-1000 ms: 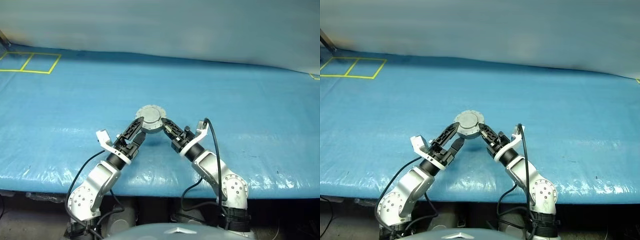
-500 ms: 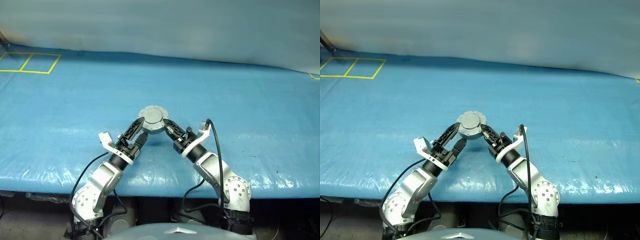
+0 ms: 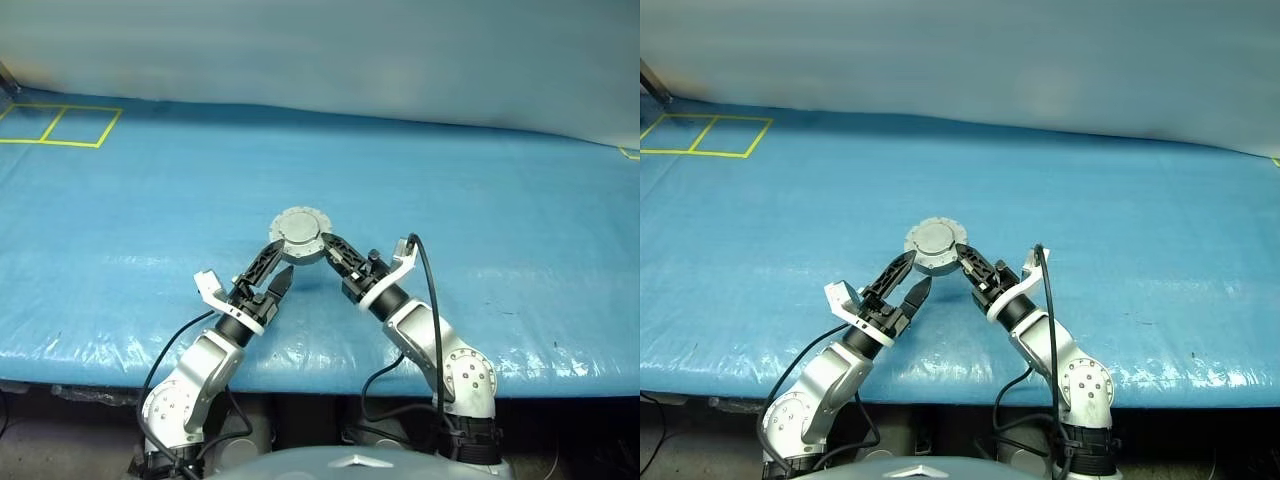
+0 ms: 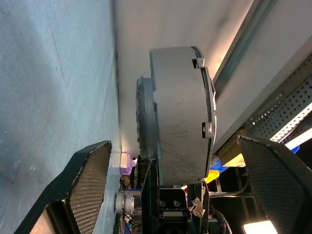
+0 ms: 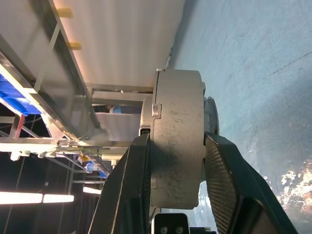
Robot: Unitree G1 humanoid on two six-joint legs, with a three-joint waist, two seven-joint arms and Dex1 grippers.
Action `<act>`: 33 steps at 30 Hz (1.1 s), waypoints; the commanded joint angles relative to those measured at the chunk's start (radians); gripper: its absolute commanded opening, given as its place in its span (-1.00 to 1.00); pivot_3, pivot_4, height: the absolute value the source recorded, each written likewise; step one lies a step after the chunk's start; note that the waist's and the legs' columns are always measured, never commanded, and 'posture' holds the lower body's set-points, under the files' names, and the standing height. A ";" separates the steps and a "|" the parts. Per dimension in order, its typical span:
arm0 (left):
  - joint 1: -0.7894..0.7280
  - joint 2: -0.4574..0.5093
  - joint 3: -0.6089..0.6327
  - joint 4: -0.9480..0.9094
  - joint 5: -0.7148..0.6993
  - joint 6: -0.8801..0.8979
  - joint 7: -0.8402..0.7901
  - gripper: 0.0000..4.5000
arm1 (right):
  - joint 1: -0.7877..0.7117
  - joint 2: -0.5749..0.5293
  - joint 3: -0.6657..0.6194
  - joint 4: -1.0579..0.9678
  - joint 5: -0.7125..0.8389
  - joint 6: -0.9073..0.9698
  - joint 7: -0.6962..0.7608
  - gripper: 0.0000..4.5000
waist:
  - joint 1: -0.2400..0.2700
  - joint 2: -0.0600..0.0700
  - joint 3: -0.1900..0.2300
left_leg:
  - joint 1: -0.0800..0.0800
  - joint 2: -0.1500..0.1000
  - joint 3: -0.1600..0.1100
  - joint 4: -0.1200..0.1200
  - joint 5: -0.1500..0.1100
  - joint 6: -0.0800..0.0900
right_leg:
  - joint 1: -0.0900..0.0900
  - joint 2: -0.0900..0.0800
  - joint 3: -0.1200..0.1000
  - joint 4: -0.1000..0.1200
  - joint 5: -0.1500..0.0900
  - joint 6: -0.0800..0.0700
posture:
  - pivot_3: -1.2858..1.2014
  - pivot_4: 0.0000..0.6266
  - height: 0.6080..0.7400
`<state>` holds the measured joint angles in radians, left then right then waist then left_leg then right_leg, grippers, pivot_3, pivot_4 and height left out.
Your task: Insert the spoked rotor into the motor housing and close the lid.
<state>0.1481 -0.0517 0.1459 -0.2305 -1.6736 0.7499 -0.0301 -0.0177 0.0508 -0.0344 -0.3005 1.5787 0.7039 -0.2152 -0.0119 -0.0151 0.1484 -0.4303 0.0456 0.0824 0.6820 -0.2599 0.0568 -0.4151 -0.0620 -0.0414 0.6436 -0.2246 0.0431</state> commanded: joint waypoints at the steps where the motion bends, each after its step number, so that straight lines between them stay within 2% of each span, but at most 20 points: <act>1: -0.012 0.004 -0.001 0.006 0.013 -0.008 -0.036 1.00 | -0.006 0.003 0.026 -0.074 0.042 0.014 0.041 -0.47 | 0.000 0.000 0.000 | 0.000 0.000 0.000 0.000 0.000 0.000 | 0.000 0.000 0.000 0.000 0.000 0.000 | 0.03 -0.52 1.00; 12: -0.086 0.003 -0.017 0.053 0.014 -0.003 0.001 1.00 | 0.019 0.003 0.059 -0.090 0.050 0.022 0.047 -0.47 | 0.001 0.000 0.000 | 0.000 0.000 0.000 0.000 0.000 0.000 | 0.000 0.000 0.000 0.000 0.000 0.000 | 0.03 -0.52 1.00; 15: -0.085 -0.008 -0.020 0.049 -0.004 -0.002 0.030 0.73 | 0.022 0.001 0.058 -0.092 0.045 0.020 0.051 -0.47 | 0.000 0.000 0.000 | 0.000 0.000 0.000 0.000 0.000 0.000 | 0.000 0.000 0.000 0.000 0.000 0.000 | 0.03 -0.52 1.00; 19: -0.076 -0.023 -0.027 0.020 -0.010 -0.008 0.052 0.14 | 0.020 -0.009 0.055 -0.089 0.022 0.020 0.066 -0.47 | 0.000 0.000 0.000 | 0.000 0.000 0.000 0.000 0.000 0.000 | 0.000 0.000 0.000 0.000 0.000 0.000 | 0.03 -0.52 1.00; 20: -0.074 -0.025 -0.029 0.014 -0.012 -0.010 0.058 0.07 | 0.019 -0.014 0.057 -0.090 0.013 0.022 0.074 -0.47 | 0.000 0.000 0.000 | 0.000 0.000 0.000 0.000 0.000 0.000 | 0.000 0.000 0.000 0.000 0.000 0.000 | 0.03 -0.52 1.00; 25: -0.080 -0.036 -0.026 -0.014 -0.002 -0.042 0.101 0.08 | 0.028 -0.063 0.075 -0.115 -0.123 0.005 0.180 -0.47 | 0.001 0.000 0.000 | 0.000 0.000 0.000 0.000 0.000 0.000 | 0.000 0.000 0.000 0.000 0.000 0.000 | 0.03 -0.52 1.00; 29: -0.119 -0.015 -0.012 -0.014 0.032 -0.072 0.141 0.08 | 0.068 -0.159 0.102 -0.146 -0.307 -0.023 0.275 0.13 | 0.004 0.000 0.000 | 0.000 -0.001 0.000 0.001 0.000 0.000 | 0.001 0.000 0.000 0.000 0.000 0.001 | 0.03 -0.52 1.00; 33: -0.228 0.040 0.042 0.072 0.086 -0.099 0.151 0.08 | 0.091 -0.318 0.187 -0.203 -0.619 -0.106 0.399 0.73 | 0.004 0.000 0.000 | 0.000 -0.001 0.000 0.001 0.000 0.000 | 0.001 0.001 0.000 0.000 0.000 0.001 | 0.03 -0.52 1.00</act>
<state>-0.0195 -0.0220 0.1683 -0.1491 -1.5910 0.6646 0.1429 0.0699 -0.2384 0.1228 -0.4473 1.0823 0.6521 0.1208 -0.0082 -0.0153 0.1482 -0.4300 0.0449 0.0825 0.6831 -0.2591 0.0568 -0.4144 -0.0612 -0.0416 0.6437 -0.2242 0.0439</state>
